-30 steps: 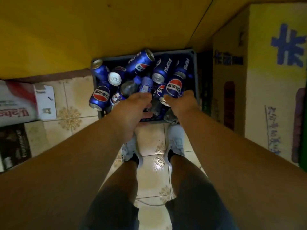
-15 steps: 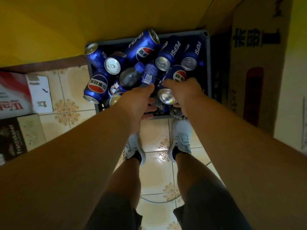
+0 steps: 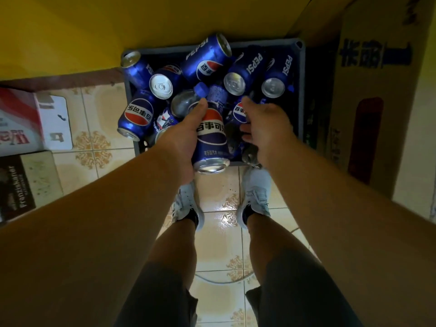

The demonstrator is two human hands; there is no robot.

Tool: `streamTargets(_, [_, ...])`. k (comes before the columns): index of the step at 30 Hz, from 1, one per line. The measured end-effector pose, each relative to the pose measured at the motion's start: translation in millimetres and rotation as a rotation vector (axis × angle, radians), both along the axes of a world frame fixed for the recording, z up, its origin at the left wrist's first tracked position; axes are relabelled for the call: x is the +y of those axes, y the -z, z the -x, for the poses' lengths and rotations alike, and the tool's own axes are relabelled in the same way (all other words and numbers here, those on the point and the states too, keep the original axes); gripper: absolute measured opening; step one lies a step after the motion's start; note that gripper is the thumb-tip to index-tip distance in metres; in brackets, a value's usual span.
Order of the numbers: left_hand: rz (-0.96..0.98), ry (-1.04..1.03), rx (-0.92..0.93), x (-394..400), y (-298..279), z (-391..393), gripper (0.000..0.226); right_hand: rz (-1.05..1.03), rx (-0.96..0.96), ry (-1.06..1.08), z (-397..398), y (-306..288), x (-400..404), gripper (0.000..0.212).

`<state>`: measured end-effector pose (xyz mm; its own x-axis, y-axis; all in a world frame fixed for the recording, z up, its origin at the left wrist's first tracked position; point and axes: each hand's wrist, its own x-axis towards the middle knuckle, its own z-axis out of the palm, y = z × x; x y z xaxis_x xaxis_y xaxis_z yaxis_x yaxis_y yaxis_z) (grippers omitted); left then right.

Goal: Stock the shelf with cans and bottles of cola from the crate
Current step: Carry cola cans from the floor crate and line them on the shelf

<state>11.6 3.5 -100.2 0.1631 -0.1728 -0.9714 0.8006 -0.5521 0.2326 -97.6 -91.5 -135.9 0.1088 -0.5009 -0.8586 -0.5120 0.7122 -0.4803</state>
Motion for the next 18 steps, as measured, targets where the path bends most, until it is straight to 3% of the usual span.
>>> streamTargets(3, [-0.011,-0.014,-0.011,6,12,-8,0.056,-0.174,-0.029,0.154,-30,30,-26,0.067])
streamTargets(5, [-0.01,-0.026,-0.024,8,14,-13,0.042,-0.217,-0.002,0.171,-51,44,-40,0.076])
streamTargets(8, [0.025,-0.073,-0.01,9,10,-19,0.033,-0.241,0.066,0.1,-73,53,-54,0.075])
streamTargets(12, [0.091,-0.1,0.028,6,-9,-23,0.041,-0.267,0.04,0.167,-70,41,-61,0.06])
streamTargets(18, [0.108,-0.139,0.022,12,-99,-20,0.044,-0.1,0.038,0.121,-20,-54,-15,0.057])
